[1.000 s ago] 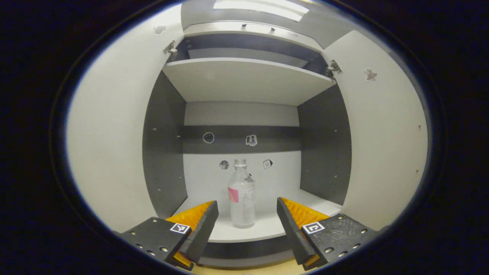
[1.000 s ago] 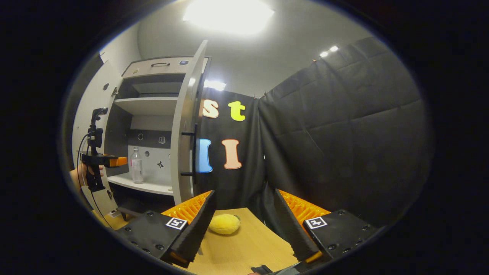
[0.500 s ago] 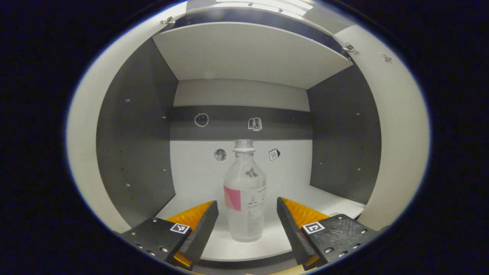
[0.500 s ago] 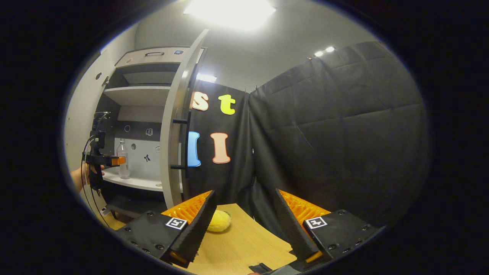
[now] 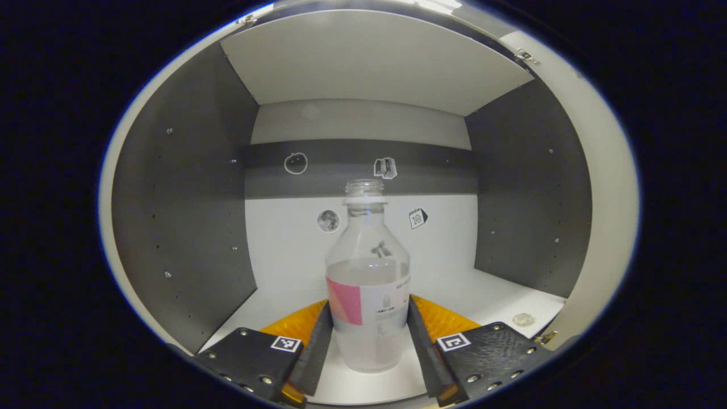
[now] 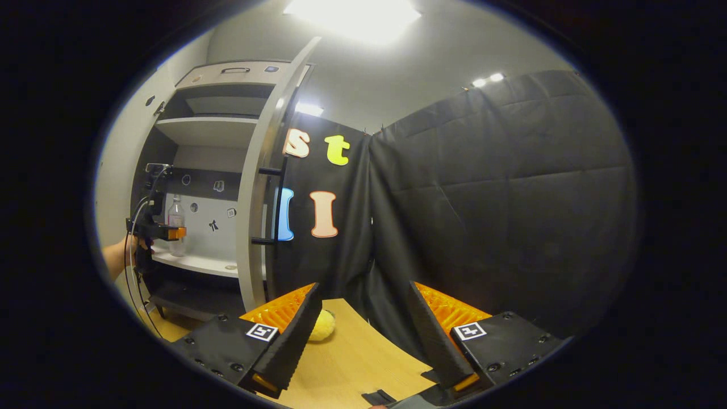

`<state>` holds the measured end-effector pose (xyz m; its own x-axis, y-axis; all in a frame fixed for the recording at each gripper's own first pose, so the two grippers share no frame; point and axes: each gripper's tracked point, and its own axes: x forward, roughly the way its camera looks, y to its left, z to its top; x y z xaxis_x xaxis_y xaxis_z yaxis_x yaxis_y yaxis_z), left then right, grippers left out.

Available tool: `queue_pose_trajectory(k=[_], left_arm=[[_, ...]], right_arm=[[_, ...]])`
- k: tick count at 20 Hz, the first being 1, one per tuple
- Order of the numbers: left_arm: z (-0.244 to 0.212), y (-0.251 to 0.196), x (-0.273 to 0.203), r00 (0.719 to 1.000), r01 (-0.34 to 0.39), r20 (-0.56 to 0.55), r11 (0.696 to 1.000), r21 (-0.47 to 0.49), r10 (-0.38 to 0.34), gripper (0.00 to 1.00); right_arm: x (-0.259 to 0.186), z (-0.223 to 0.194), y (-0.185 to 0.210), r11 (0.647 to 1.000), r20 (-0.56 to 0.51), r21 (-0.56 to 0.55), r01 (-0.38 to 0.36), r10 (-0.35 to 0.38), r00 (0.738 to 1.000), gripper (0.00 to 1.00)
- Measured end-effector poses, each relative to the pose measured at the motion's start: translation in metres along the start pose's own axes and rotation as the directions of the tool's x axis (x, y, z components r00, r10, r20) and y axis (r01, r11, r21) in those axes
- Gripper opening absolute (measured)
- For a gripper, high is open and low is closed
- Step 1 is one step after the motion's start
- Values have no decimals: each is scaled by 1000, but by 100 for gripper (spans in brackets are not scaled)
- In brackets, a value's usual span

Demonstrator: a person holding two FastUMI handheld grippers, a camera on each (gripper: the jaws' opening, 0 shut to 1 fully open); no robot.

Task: Grasp the bottle in the cabinet with the left hand and place it on the coaster, then close the right door with the right hand and the left door with the left hand.

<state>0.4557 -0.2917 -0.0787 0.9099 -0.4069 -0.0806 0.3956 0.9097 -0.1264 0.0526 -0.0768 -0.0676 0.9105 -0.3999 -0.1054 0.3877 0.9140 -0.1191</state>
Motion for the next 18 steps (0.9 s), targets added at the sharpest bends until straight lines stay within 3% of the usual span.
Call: queue_pose_trajectory(k=[1,12,18], left_arm=[[1,1,-5,1000,-3,1,1000,-2,3,71],[37,-17,-93,994,-3,105,1000,-28,6,71],[35,-20,-143,994,-44,103,999,-19,46,71]], right_arm=[[-2,0,0,1000,0,-2,-3,3,1000,96],[-15,3,-16,995,12,28,-100,100,995,94],[-21,1,-27,984,21,52,-172,171,985,96]])
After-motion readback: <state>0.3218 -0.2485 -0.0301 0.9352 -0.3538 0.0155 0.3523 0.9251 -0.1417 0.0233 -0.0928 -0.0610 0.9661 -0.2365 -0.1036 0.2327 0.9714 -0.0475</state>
